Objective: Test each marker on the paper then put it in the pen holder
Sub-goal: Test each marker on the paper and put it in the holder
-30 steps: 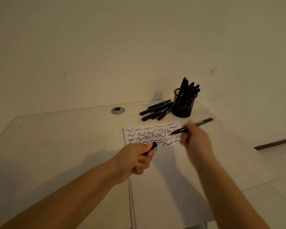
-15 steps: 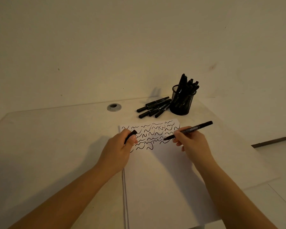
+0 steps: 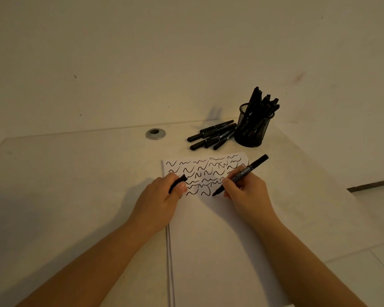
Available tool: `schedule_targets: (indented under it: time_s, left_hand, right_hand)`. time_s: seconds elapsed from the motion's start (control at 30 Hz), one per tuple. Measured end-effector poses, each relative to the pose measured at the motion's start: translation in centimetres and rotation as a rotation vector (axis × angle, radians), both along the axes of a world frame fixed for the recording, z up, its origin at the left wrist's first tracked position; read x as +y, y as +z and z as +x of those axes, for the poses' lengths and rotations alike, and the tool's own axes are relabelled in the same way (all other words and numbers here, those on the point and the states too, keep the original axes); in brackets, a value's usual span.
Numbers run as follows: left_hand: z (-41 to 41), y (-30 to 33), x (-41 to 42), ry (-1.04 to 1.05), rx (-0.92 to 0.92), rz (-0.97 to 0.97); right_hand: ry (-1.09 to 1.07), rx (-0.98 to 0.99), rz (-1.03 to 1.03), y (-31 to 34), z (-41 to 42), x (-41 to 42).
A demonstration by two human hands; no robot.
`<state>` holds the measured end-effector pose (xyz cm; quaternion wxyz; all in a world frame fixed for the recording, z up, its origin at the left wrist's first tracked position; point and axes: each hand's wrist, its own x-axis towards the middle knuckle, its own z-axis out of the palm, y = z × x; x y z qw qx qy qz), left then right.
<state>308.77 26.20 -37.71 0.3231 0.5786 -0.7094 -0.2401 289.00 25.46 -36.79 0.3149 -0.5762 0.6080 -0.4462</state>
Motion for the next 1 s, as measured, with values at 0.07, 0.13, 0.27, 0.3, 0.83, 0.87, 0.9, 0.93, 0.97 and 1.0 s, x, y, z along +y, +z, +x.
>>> schedule_targets:
  time_s: [0.07, 0.13, 0.27, 0.3, 0.83, 0.87, 0.9, 0.93, 0.97, 1.0]
  left_hand:
    - [0.0, 0.1, 0.0, 0.0, 0.012, 0.009]
    - [0.0, 0.1, 0.1, 0.001, 0.017, 0.018]
    - [-0.1, 0.2, 0.1, 0.001, 0.02, 0.018]
    - [-0.1, 0.1, 0.1, 0.003, 0.014, 0.017]
    - [0.0, -0.2, 0.4, -0.121, -0.016, -0.127]
    - [0.0, -0.2, 0.4, -0.126, -0.013, -0.129]
    - [-0.1, -0.2, 0.4, -0.131, -0.013, -0.132]
    - [-0.1, -0.2, 0.5, -0.135, -0.016, -0.134]
    - [-0.1, -0.2, 0.5, -0.137, -0.02, -0.136]
    - [-0.1, -0.2, 0.5, -0.14, -0.022, -0.138]
  right_hand:
    - [-0.018, 0.037, -0.006, 0.0, 0.0, -0.1]
    - [-0.046, 0.052, -0.01, -0.1, -0.2, -0.1]
    - [-0.113, 0.06, -0.062, 0.0, -0.6, 0.1]
    - [-0.107, 0.052, -0.098, 0.2, -0.6, 0.2]
    - [0.012, -0.831, 0.03, 0.4, 1.6, 1.4]
    - [0.021, -0.826, 0.027, 0.4, 1.6, 1.4]
    - [0.029, -0.817, 0.024, 0.4, 1.6, 1.3]
    - [0.035, -0.806, 0.022, 0.3, 1.6, 1.3]
    - [0.038, -0.794, 0.021, 0.3, 1.7, 1.3]
    - [0.041, -0.779, 0.021, 0.2, 1.7, 1.3]
